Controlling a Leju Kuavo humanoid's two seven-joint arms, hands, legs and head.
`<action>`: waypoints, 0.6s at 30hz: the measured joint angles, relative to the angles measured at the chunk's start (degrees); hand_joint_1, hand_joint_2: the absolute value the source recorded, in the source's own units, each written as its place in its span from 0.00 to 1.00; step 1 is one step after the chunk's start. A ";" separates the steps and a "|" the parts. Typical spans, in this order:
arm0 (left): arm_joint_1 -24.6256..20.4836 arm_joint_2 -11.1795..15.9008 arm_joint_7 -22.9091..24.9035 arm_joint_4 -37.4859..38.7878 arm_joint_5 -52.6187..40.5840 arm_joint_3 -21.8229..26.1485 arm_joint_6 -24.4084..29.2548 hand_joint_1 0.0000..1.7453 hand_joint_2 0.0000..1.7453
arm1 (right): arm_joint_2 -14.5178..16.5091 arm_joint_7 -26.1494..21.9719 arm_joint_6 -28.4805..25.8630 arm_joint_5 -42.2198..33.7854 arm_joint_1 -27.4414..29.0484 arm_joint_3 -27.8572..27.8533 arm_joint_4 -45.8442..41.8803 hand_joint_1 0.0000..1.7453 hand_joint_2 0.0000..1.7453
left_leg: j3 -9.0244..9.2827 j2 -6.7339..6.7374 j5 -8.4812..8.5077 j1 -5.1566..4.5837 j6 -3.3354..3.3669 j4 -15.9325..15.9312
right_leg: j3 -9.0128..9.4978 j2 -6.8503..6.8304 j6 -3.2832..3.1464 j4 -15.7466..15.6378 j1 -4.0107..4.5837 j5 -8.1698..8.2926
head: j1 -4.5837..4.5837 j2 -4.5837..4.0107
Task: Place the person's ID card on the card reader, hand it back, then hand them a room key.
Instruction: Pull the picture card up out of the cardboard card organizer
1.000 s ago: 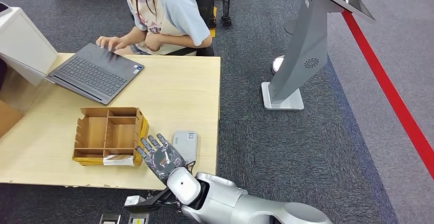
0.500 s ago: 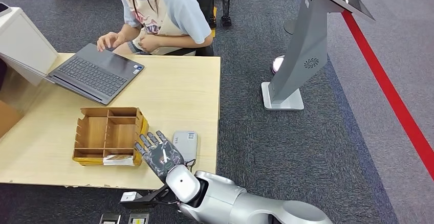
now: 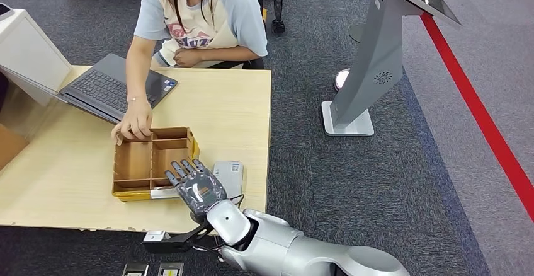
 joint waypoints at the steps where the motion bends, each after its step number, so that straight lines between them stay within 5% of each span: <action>1: -0.07 0.00 0.09 0.00 0.03 -0.13 0.07 0.00 0.00 | 0.02 -0.25 -0.32 -0.43 0.01 0.01 0.00 0.00 1.00 | 0.00 0.00 0.00 0.00 0.00 0.00 | 0.00 0.00 0.00 0.00 0.00 0.00 | 0.01 0.00; 5: -0.05 0.00 0.29 0.00 0.79 -0.29 0.52 0.00 0.00 | 0.23 -3.34 -2.80 -8.09 0.13 -0.10 -0.05 0.00 1.00 | 0.00 0.00 0.00 0.00 0.00 0.00 | 0.00 0.00 0.00 0.00 0.00 0.00 | 0.00 0.00; 13: 0.36 0.44 0.28 0.00 2.74 -0.29 0.94 0.00 0.00 | 0.44 -23.48 -2.94 -55.40 -2.12 -2.88 -0.71 0.00 1.00 | 0.00 0.00 0.02 0.00 -0.01 0.00 | 0.00 0.00 0.00 0.00 0.00 0.03 | 0.01 0.00; 18: 0.40 0.75 -0.53 0.02 4.50 -0.27 1.24 0.00 0.00 | 0.25 -32.15 3.49 -67.96 -4.50 -7.86 -3.14 0.00 1.00 | 0.03 0.00 0.06 0.00 -0.06 0.01 | 0.00 0.01 -0.01 0.00 0.01 0.05 | -0.01 0.00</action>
